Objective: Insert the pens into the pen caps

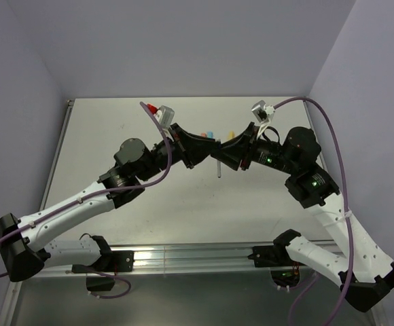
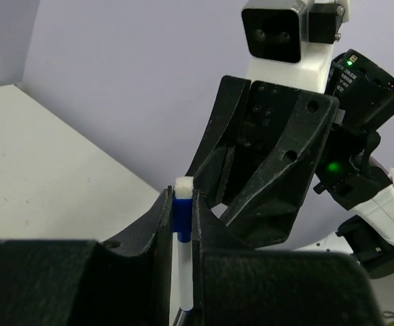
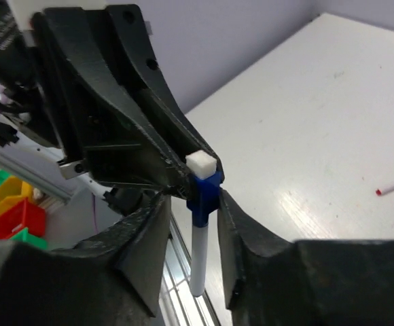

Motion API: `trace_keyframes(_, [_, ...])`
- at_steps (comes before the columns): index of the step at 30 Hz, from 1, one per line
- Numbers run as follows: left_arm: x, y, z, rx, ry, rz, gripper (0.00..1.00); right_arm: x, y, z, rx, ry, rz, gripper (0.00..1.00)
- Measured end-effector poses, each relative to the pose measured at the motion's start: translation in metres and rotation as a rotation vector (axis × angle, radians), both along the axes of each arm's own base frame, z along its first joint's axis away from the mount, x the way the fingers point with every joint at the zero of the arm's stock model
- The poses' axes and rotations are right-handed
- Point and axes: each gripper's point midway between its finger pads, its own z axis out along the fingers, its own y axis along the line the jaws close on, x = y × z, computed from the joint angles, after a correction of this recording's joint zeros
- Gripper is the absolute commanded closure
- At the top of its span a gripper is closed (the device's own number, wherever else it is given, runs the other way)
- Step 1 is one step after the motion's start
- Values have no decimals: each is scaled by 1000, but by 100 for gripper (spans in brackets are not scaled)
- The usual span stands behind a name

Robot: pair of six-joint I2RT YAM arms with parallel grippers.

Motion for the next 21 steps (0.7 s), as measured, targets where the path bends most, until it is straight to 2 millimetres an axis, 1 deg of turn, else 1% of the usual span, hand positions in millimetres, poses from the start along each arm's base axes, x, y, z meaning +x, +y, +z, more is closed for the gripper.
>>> trace_keyframes(2, [1, 2, 1, 3, -13, -24, 100, -2, -1, 6, 14, -24, 7, 53])
trace_keyframes(8, [1, 6, 3, 18, -42, -78, 100, -11, -7, 16, 29, -75, 2, 48])
trace_keyframes(12, [11, 13, 0, 35, -55, -66, 100, -24, -19, 26, 50, -126, -21, 46])
trace_keyframes(14, [14, 14, -1, 41, -61, -62, 100, -26, -24, 29, 54, -138, -52, 46])
trace_keyframes(17, [13, 15, -3, 54, -74, -73, 100, -23, -30, 31, 56, -152, -96, 46])
trace_keyframes(21, [17, 16, -10, 83, -75, -68, 100, -8, -33, 20, 26, -110, -160, 46])
